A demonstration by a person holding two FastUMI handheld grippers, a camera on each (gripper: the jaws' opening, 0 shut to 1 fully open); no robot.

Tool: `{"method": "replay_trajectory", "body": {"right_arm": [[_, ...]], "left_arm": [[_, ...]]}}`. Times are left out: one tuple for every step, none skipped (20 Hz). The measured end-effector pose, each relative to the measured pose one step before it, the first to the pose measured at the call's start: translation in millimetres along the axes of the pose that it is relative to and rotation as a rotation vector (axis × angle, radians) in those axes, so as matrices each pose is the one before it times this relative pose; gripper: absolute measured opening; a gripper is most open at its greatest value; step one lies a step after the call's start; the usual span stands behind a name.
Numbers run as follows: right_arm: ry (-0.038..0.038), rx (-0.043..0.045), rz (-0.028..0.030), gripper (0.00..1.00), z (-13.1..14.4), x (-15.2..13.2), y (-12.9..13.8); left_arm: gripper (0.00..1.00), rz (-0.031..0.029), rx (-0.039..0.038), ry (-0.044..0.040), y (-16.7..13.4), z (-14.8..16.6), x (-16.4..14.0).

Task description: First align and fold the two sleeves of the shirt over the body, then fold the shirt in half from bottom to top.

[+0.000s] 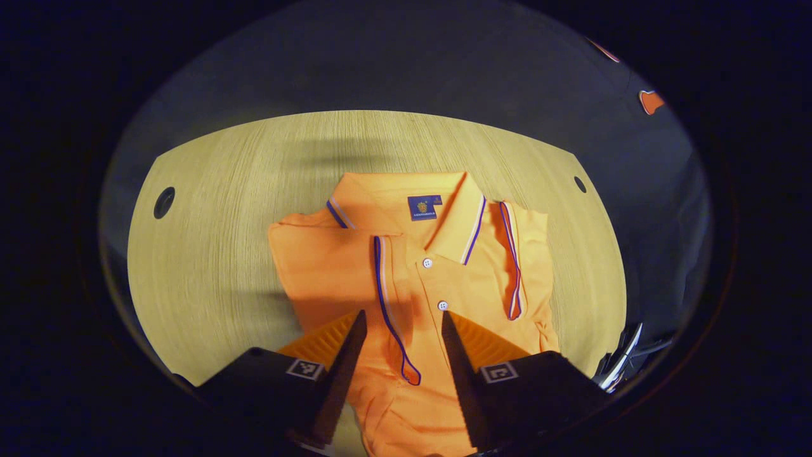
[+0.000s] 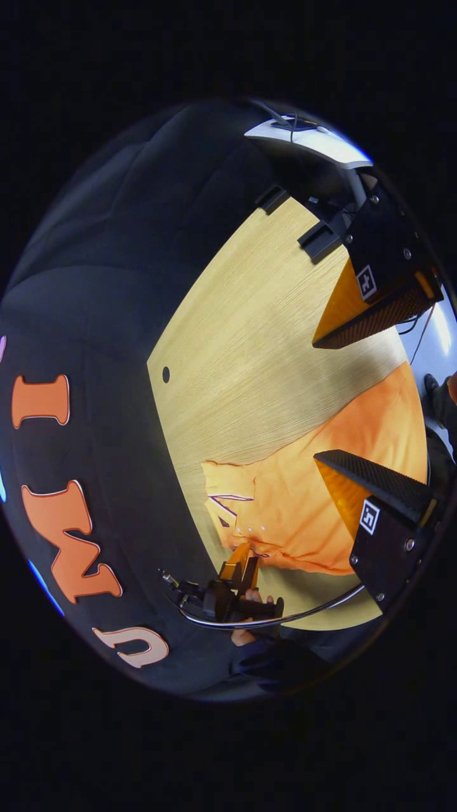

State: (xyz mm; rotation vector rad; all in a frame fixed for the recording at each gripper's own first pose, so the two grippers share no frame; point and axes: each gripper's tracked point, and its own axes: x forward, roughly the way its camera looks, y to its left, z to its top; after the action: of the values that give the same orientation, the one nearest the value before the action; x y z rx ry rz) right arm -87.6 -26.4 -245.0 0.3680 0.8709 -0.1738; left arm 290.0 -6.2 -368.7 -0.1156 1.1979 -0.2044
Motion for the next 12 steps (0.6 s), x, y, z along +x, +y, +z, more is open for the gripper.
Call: {"method": "replay_trajectory", "body": {"right_arm": [[0.00166, -0.01126, 0.01392, 0.98, -0.88, 1.47, 1.86], [0.00284, -0.01416, 0.01693, 0.98, -2.19, 0.69, 0.80], [0.00564, -0.01332, 0.01741, 0.98, -2.45, 0.48, 0.24], [0.00384, -0.01251, 0.01977, 0.98, -2.96, 0.76, -0.60], [0.00101, -0.01415, 0.02103, 0.98, -1.11, 0.36, 1.07], [-0.00073, -0.01911, 0.01952, 0.98, -1.23, -0.03, 0.05], [-0.00113, -0.02263, 0.02389, 0.98, -0.99, -0.76, 0.34], [0.00488, -0.02107, 0.01695, 0.98, -3.49, -0.06, -3.01], [0.00525, -0.01715, 0.01849, 0.98, -2.94, 0.61, -1.16], [0.00609, -0.01370, 0.01350, 0.98, -2.34, 0.02, -2.22], [0.00408, -0.01344, 0.01695, 0.98, -2.50, 0.43, -0.62], [0.00306, -0.01381, 0.01422, 0.98, -1.38, 1.03, -1.12]], "left_arm": [[0.75, 0.00402, 0.00276, -0.00415, -2.16, -6.72, -4.65], [0.90, -0.04487, -0.00140, -0.03340, -11.16, -0.28, -6.29], [0.94, -0.03640, -0.00833, -0.03522, -12.94, 0.81, -8.77], [0.93, 0.01248, -0.00308, -0.00481, -2.84, -4.91, -11.05], [0.95, 0.02658, 0.00052, -0.01563, 1.57, -7.21, -10.11], [0.97, 0.00954, -0.00225, -0.01886, -3.38, -5.41, -10.83], [0.96, -0.00015, -0.00875, -0.01849, -5.01, -6.82, -13.31], [0.96, 0.00721, -0.00926, -0.01149, -2.29, -9.13, -13.28], [0.96, 0.01335, -0.00619, -0.00917, 0.47, -10.56, -10.09], [0.97, 0.01580, -0.00583, -0.00831, 0.64, -10.25, -9.86], [0.97, 0.01313, -0.00873, -0.00699, 0.93, -10.87, -8.43], [0.98, 0.00862, -0.00975, -0.00547, -0.22, -11.09, -9.05]]}}
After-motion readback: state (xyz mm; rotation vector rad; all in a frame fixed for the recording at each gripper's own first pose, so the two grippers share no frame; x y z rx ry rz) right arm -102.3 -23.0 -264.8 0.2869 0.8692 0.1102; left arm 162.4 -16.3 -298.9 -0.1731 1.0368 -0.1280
